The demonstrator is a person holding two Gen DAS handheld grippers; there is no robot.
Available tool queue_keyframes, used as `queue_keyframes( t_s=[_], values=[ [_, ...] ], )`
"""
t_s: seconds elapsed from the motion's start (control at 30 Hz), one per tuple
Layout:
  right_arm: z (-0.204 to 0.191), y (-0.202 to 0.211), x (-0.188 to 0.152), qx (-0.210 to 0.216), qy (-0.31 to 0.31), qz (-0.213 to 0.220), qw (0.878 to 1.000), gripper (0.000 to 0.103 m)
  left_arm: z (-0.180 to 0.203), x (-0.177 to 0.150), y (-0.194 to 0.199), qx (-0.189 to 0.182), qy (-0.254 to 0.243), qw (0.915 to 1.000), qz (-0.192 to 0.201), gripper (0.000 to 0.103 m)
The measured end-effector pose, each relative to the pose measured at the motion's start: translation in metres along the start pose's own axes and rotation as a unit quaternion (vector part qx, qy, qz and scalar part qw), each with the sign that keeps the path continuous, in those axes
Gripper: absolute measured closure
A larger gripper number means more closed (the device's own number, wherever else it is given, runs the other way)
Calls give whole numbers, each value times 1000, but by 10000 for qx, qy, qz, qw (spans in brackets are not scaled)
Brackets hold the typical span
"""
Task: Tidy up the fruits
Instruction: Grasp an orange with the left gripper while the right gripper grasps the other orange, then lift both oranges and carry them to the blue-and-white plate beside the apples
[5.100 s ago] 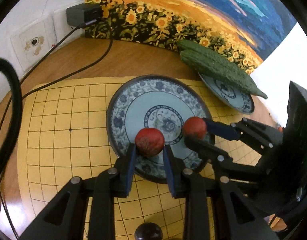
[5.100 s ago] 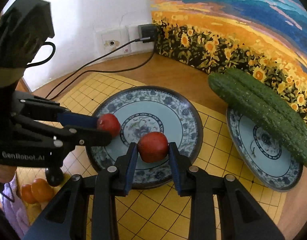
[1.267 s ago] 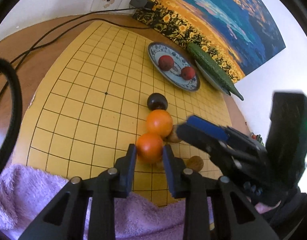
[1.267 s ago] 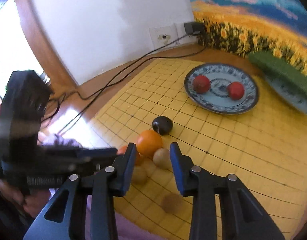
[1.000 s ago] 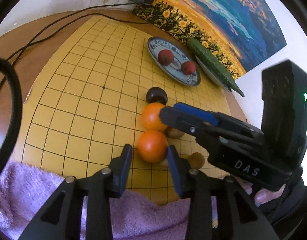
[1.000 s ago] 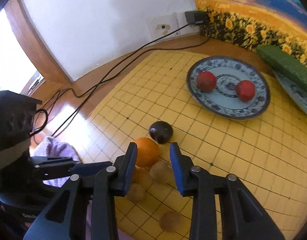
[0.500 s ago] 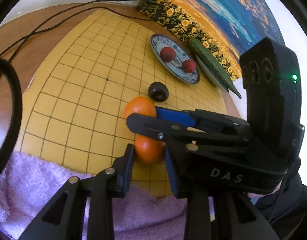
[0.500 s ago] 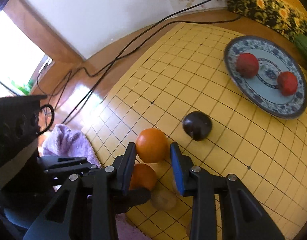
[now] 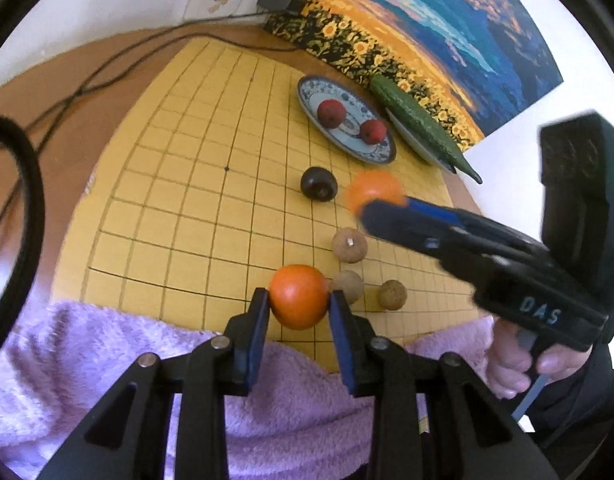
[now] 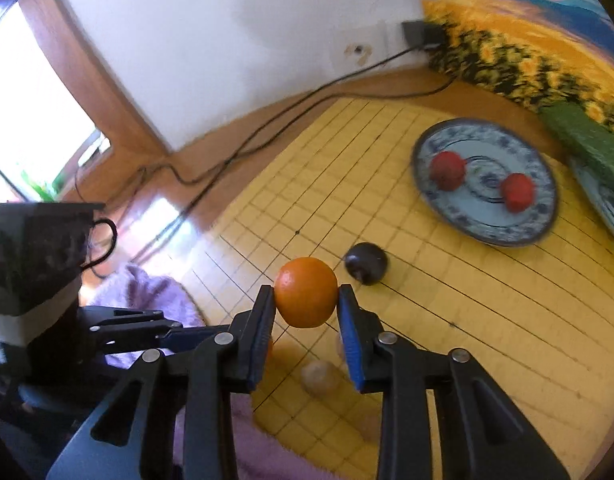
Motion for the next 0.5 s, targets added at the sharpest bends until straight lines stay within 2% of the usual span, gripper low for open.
queue_keyframes(
  t_s=[0.13,0.33,0.5],
  values=[
    [7,30,-8,-517,136,320,9981,70,4,2,19,187,-265,9992,232,71],
    [20,63,-26,-686,-238,531,9959,70,7,-4,41,177,-419,9984,341,71],
    [23,92,-32,-940,-368,784,9918,70,12,-2,62,390,-618,9957,565,71]
  ],
)
Point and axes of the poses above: each gripper's, at about its wrist camera, not at the fingertips, and y roughly against the way its jaws point, z to its right, x to its top, the point moved 8 cm from there along -y, roughly the way its jaws point, and after that the axes turned 1 degree about x, right-handed, at the moved point
